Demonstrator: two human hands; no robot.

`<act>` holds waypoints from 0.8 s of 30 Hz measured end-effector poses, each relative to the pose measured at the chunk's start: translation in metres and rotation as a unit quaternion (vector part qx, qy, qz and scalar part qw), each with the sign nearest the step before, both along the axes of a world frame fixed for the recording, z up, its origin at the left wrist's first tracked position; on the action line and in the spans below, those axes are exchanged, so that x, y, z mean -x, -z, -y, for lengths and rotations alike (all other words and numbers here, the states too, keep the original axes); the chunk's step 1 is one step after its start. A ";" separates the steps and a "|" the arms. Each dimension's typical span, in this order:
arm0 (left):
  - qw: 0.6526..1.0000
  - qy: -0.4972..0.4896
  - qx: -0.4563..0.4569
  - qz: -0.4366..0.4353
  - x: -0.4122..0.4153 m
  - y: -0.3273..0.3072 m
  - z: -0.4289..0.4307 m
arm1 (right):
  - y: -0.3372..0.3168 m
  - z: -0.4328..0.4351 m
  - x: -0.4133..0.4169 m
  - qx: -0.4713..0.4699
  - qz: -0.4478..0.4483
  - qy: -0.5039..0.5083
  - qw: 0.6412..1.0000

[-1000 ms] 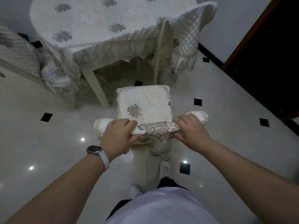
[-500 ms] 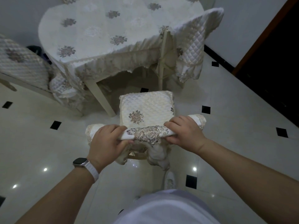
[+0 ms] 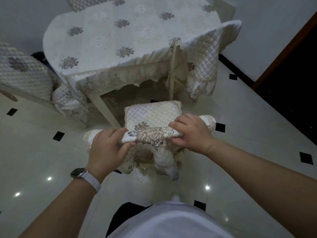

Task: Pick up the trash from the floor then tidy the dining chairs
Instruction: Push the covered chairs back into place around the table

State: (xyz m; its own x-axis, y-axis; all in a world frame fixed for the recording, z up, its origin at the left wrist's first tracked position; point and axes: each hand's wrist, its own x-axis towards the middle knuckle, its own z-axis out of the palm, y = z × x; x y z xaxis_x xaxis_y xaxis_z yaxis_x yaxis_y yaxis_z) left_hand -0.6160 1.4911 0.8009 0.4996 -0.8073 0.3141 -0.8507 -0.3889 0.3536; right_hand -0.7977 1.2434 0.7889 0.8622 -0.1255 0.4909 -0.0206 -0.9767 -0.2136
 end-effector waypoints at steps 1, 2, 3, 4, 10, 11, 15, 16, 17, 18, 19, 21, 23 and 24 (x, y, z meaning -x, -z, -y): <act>1.000 -0.002 0.000 0.003 -0.001 -0.001 0.005 | -0.002 0.005 -0.003 0.000 0.002 -0.003 1.000; 1.000 -0.005 0.001 0.006 -0.002 -0.002 0.008 | -0.004 0.009 -0.005 0.000 0.004 -0.006 1.000; 1.000 -0.006 0.004 0.009 -0.004 -0.002 0.012 | -0.005 0.013 -0.007 0.000 0.005 -0.008 1.000; 1.000 -0.007 0.009 0.011 -0.005 -0.002 0.015 | -0.006 0.018 -0.010 0.000 0.005 -0.011 1.000; 0.999 -0.011 0.033 0.021 -0.021 -0.005 0.040 | -0.013 0.041 -0.027 -0.011 0.003 -0.005 1.000; 0.999 -0.009 0.035 0.022 -0.025 -0.006 0.042 | -0.014 0.043 -0.030 -0.011 0.004 -0.001 1.000; 0.999 -0.006 0.034 0.032 -0.039 -0.008 0.049 | -0.016 0.048 -0.040 -0.032 0.007 0.013 0.999; 0.999 -0.008 0.035 0.038 -0.043 -0.009 0.051 | -0.017 0.050 -0.043 -0.036 0.008 0.015 0.999; 0.998 -0.009 0.037 0.042 -0.048 -0.010 0.053 | -0.018 0.051 -0.047 -0.039 0.008 0.018 0.999; 0.998 -0.008 0.038 0.043 -0.054 -0.011 0.055 | -0.020 0.051 -0.051 -0.042 0.007 0.021 0.999; 0.998 -0.007 0.038 0.041 -0.060 -0.012 0.057 | -0.022 0.051 -0.056 -0.047 0.007 0.022 0.999; 0.999 -0.004 0.036 0.036 -0.072 -0.014 0.055 | -0.025 0.047 -0.065 -0.055 0.007 0.026 0.998; 0.999 0.000 0.028 0.030 -0.084 -0.015 0.049 | -0.023 0.039 -0.074 -0.052 0.009 0.028 0.998; 0.999 0.002 0.023 0.026 -0.088 -0.015 0.046 | -0.021 0.035 -0.077 -0.049 0.011 0.029 0.998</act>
State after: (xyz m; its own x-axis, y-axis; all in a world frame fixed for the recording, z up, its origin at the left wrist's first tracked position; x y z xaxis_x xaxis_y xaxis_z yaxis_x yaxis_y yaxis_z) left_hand -0.5276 1.4452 0.8163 0.4785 -0.7934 0.3762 -0.8698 -0.3694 0.3272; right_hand -0.7206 1.2083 0.8101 0.8414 -0.2240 0.4918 -0.0714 -0.9482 -0.3096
